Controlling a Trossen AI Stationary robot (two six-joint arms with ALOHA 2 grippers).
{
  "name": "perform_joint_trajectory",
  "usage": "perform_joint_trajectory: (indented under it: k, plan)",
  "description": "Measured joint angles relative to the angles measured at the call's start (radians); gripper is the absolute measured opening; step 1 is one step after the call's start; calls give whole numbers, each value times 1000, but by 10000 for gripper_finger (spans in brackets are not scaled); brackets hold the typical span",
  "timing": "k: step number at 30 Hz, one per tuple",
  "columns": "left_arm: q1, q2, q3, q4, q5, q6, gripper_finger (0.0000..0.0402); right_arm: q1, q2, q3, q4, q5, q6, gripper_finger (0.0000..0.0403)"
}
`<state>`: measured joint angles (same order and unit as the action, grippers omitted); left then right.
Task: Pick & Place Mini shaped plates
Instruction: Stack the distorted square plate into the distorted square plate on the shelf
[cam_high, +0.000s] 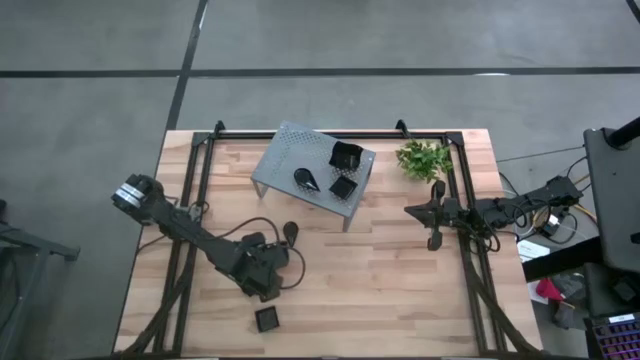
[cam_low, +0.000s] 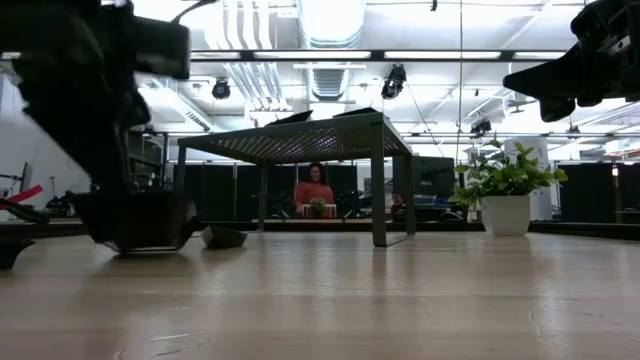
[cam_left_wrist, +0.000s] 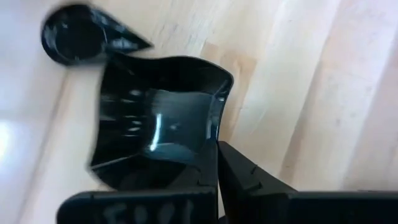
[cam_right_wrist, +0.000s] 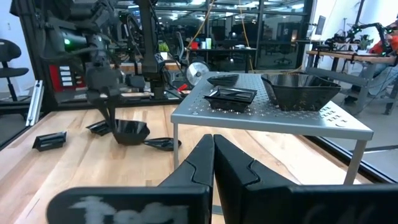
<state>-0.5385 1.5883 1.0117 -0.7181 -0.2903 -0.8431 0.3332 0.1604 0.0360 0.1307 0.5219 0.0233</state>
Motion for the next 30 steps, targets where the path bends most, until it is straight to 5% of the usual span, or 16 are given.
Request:
perform_joint_trajectory:
  k: [10, 15, 25, 30]
  plan:
    - [0, -1, 215, -202, -115, 183, 0, 0, 0, 0, 0, 0, 2, 8]
    - [0, -1, 320, -263, -252, 281, 0, 0, 0, 0, 0, 0, 2, 8]
    - [32, -2, 443, -268, -539, 736, 0, 0, 0, 0, 0, 0, 1, 8]
    - [109, -2, 483, -240, -579, 877, 0, 0, 0, 0, 0, 0, 0, 8]
